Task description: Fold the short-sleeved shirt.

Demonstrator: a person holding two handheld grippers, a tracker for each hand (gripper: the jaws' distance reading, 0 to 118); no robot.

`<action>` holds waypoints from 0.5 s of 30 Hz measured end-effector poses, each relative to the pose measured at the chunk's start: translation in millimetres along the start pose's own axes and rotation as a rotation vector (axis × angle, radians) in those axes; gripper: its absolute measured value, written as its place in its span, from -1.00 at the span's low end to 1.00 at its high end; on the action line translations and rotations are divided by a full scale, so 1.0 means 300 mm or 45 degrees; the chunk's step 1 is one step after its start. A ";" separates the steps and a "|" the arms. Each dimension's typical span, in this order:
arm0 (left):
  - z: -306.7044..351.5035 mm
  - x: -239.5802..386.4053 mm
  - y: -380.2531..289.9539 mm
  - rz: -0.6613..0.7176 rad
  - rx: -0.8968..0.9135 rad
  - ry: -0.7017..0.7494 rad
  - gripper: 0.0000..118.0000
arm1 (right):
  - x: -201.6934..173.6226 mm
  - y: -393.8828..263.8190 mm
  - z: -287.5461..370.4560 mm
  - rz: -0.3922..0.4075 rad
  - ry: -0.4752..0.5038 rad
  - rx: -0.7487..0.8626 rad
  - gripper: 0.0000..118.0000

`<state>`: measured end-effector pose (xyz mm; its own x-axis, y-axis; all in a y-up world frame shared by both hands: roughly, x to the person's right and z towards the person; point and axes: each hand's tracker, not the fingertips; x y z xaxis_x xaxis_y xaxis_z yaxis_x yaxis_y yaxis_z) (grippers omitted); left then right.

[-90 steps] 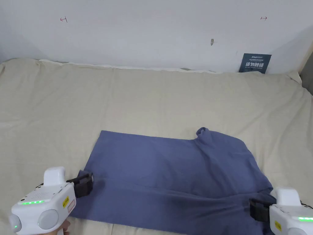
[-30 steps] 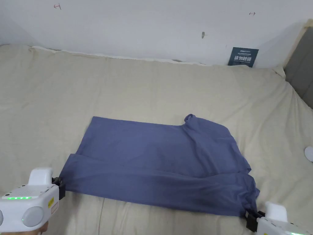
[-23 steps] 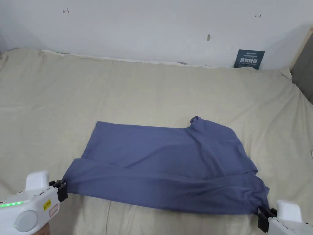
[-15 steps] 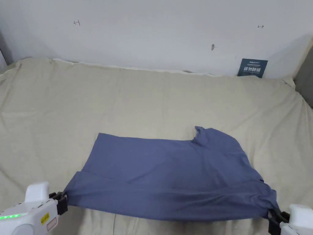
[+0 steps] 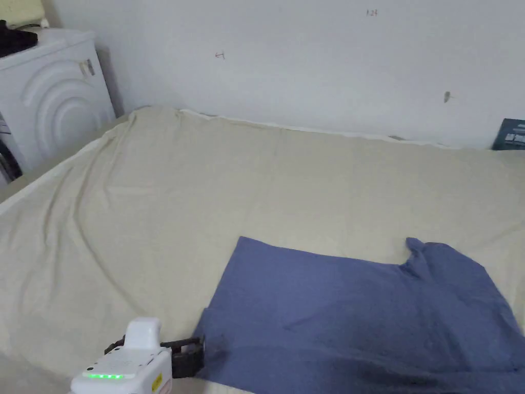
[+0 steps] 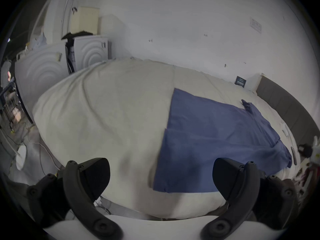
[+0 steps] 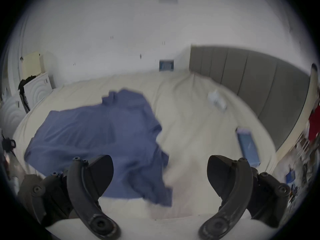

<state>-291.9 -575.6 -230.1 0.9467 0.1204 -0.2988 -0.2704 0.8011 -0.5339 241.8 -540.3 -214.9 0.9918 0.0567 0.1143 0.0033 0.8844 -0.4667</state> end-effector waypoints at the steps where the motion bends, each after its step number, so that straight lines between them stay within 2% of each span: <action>1: 0.034 0.015 0.029 -0.021 0.027 -0.001 0.99 | -0.016 0.030 0.012 0.029 0.020 0.049 0.88; 4: 0.038 0.075 0.089 -0.099 0.085 -0.012 0.98 | -0.077 0.129 0.031 0.095 0.077 0.088 0.87; 5: 0.030 0.094 0.114 -0.132 0.110 -0.017 0.91 | -0.095 0.154 0.024 0.099 0.158 0.092 0.83; 6: 0.029 0.125 0.136 -0.164 0.120 -0.052 0.54 | -0.111 0.174 0.015 0.091 0.216 0.108 0.58; 7: 0.030 0.156 0.156 -0.193 0.153 -0.087 0.01 | -0.133 0.192 0.009 0.086 0.244 0.121 0.21; 8: 0.021 0.190 0.184 -0.224 0.194 -0.096 -0.59 | -0.159 0.209 0.000 0.079 0.232 0.124 -0.37; 9: -0.008 0.220 0.217 -0.219 0.189 -0.080 -0.98 | -0.183 0.220 -0.018 0.082 0.238 0.118 -1.00; 12: -0.119 0.264 0.312 -0.162 0.114 -0.115 -0.99 | -0.238 0.236 -0.064 0.088 0.238 0.130 -1.00; 14: -0.209 0.292 0.373 -0.152 0.115 -0.133 -1.00 | -0.265 0.243 -0.096 0.077 0.315 0.100 -1.00; 15: -0.266 0.307 0.398 -0.168 0.094 -0.136 -1.00 | -0.282 0.245 -0.110 0.077 0.309 0.102 -1.00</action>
<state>-251.0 -515.7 -384.5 0.9874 0.0698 -0.1421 -0.1327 0.8545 -0.5023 162.2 -495.4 -287.8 0.9915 0.0061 -0.1300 -0.0573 0.9171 -0.3945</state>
